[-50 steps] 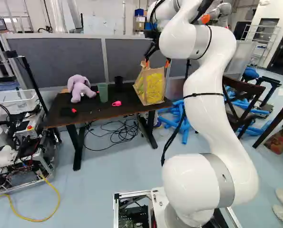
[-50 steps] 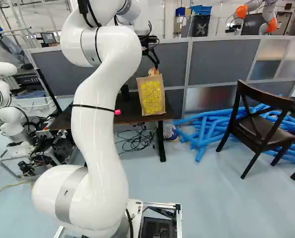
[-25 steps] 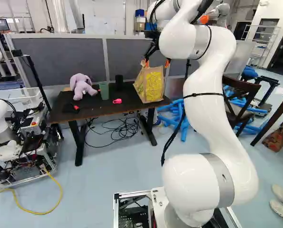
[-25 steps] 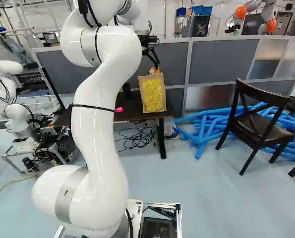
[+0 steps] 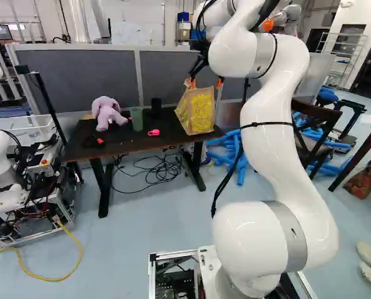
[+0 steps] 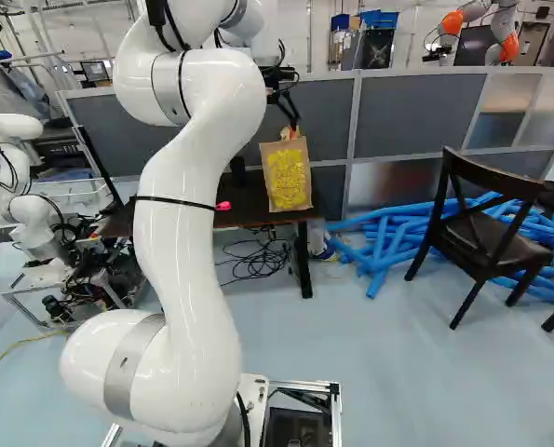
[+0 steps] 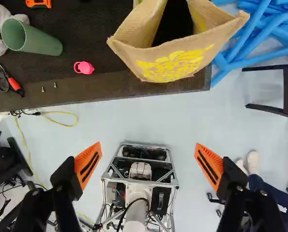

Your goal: Pick up the bag on the ground and place it on the table

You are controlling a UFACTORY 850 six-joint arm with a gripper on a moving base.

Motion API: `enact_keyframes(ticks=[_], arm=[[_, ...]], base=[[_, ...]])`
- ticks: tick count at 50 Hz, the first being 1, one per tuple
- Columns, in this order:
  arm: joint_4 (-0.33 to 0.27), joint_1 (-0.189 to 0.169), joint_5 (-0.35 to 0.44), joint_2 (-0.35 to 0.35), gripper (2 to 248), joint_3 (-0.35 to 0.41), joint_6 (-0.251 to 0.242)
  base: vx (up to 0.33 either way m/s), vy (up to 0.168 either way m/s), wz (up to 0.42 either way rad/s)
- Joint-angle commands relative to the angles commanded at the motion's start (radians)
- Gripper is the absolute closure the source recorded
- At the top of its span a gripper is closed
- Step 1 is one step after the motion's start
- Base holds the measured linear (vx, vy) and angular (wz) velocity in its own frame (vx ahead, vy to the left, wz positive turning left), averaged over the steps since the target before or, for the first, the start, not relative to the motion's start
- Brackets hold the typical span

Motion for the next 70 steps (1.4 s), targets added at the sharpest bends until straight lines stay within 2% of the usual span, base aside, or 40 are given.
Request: enact_keyframes(ticks=[18, 35, 53, 70], arm=[[-0.001, 0.001, 0.03, 0.013, 3, 0.027, 0.002], [-0.002, 0.003, 0.091, 0.039, 3, 0.083, 0.006], [-0.004, 0.006, 0.191, 0.081, 3, 0.174, 0.012], [-0.006, 0.01, 0.321, 0.136, 3, 0.291, 0.02]], base=[[0.0, 0.0, 0.0], [0.0, 0.0, 0.0], [0.0, 0.0, 0.0], [0.0, 0.0, 0.0]])
